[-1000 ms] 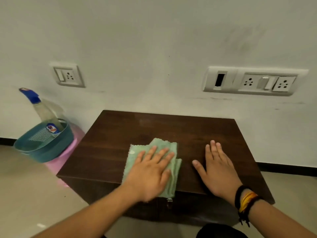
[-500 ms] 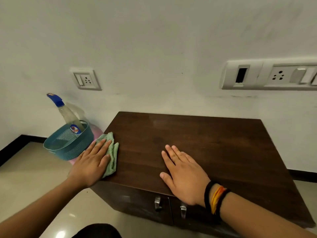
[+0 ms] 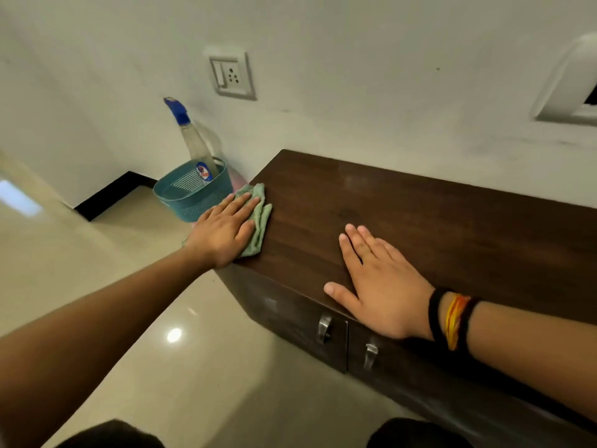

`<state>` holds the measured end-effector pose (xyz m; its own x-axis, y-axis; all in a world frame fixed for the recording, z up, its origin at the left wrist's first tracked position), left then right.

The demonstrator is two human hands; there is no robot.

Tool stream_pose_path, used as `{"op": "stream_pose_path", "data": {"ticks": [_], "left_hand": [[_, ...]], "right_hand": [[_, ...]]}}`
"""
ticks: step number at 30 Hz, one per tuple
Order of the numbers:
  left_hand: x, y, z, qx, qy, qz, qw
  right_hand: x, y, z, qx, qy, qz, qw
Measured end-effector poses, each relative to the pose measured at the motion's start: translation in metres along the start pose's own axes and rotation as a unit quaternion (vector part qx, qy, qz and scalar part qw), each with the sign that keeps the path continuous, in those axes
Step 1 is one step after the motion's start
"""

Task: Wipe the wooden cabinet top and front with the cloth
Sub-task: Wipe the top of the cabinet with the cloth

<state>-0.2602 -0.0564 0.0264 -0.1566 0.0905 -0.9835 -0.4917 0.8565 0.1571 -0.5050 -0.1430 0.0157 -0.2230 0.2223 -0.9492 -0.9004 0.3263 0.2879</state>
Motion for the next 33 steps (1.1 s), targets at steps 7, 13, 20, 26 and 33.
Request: {"op": "stream_pose_path", "data": {"ticks": [7,13,20,26,33], "left_hand": [[-0.001,0.005,0.003,0.005,0.012,0.011,1.0],[-0.001,0.0,0.005,0.012,0.015,-0.025,1.0],[0.004,0.028,0.009,-0.034,0.008,-0.119,0.992],[0.05,0.093,0.004,-0.096,0.24,-0.329,0.908],[0.147,0.109,-0.054,-0.182,0.542,-0.249,0.781]], "right_hand": [[-0.001,-0.021,0.03,-0.055,0.029,0.02,0.998],[-0.005,-0.047,0.059,-0.007,0.043,0.016,0.999],[-0.005,-0.058,0.066,-0.005,0.047,0.018,0.999],[-0.001,-0.063,0.067,-0.001,0.047,0.019,0.999],[0.0,-0.074,0.079,-0.032,0.052,0.029,0.998]]}}
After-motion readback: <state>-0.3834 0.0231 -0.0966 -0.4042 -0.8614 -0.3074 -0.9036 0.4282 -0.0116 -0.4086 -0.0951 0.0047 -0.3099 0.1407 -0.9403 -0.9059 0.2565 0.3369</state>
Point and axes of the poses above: each hand's wrist, its own y-axis away from the middle knuckle, its own x-axis out of the palm, z = x × y, the point moved 10 cm from there along -y, towards the middle knuckle, and after that the axes turned 9 degrees about z, right-handed, at the moved point
